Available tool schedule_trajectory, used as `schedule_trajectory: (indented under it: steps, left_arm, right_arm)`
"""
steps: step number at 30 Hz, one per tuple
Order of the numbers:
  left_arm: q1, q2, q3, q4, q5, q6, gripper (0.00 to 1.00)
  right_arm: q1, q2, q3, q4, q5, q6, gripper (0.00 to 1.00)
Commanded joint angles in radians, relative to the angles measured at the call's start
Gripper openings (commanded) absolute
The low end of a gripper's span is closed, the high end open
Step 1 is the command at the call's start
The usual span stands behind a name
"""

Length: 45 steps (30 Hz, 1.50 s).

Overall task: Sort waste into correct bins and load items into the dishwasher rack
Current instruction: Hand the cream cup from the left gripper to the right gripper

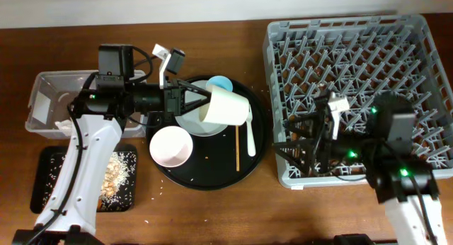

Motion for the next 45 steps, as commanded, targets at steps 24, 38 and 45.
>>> schedule_trajectory:
  steps: [24,38,45]
  left_arm:
    - [-0.073,0.0,0.011,0.089,-0.058,-0.013,0.0]
    - [-0.073,0.0,0.011,0.082,-0.082,-0.013,0.21]
    - [-0.067,0.0,0.011,-0.044,-0.571,-0.013,0.52]
  right_arm:
    - [0.225,0.271,0.019,0.69,-0.213,-0.073,0.77]
    - [0.26,0.277,0.019,0.807,-0.175,0.032,0.42]
    - [0.196,0.277,0.019,0.809,-0.059,0.189,0.39]
